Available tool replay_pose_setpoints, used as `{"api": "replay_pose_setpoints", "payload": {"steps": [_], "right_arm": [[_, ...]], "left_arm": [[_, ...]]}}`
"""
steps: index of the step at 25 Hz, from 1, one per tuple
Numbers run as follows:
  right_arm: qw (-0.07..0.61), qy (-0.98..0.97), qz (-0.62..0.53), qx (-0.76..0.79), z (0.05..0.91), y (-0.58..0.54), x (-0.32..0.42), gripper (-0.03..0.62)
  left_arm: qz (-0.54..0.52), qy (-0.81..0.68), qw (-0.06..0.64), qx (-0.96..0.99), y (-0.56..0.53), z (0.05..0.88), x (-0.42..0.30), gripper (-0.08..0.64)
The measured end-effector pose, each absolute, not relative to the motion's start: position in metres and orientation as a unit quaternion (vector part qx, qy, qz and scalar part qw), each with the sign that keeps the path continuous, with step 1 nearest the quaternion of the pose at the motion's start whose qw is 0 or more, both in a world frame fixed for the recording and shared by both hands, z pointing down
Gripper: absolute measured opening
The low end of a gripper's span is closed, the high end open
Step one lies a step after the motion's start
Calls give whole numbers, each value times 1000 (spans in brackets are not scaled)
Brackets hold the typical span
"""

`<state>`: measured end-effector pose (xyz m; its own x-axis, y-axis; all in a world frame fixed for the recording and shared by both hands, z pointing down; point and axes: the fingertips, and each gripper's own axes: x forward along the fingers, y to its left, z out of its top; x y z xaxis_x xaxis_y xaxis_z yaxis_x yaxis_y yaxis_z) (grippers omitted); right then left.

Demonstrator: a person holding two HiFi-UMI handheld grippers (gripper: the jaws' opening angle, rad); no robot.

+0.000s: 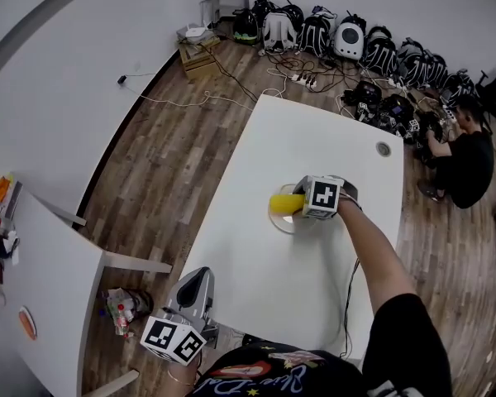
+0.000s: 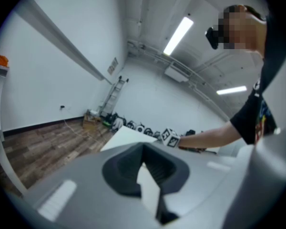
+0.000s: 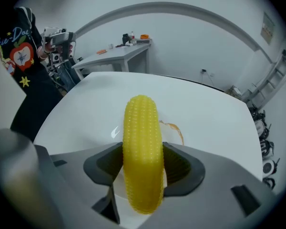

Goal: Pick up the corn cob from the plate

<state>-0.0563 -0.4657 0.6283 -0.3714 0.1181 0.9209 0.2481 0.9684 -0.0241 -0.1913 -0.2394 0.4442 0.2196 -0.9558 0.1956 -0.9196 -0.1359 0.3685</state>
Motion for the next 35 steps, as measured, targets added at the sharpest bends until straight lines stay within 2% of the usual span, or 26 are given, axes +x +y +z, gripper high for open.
{"api": "replay_pose_setpoints", "payload": {"steps": [2,6,11,16,19,24,35], "right_arm": [[517,-852,-33,-72,624,-464,-55,258],[405,-912,57,29,598,-461,-50,257],[231,-953,133,148,545,-438,-27,256],[53,-969,124,208,469,-370,-4,258],[-15,-964,116,241,433,-319,8,258],[-69,-941,113,313,407,-252,37,258],[-59,-914,141,376,419,-150,73,258]], "left_arm": [[-43,-622,206,755,-235,443,-191,-12],[-46,-617,205,759,-228,442,-194,-12],[-48,-594,183,782,-222,433,-182,-12],[-47,-553,150,818,-213,422,-165,-12],[-52,-536,137,831,-200,419,-157,-12],[-68,-515,134,844,-181,415,-143,-12],[-60,-471,124,871,-119,413,-113,-12]]}}
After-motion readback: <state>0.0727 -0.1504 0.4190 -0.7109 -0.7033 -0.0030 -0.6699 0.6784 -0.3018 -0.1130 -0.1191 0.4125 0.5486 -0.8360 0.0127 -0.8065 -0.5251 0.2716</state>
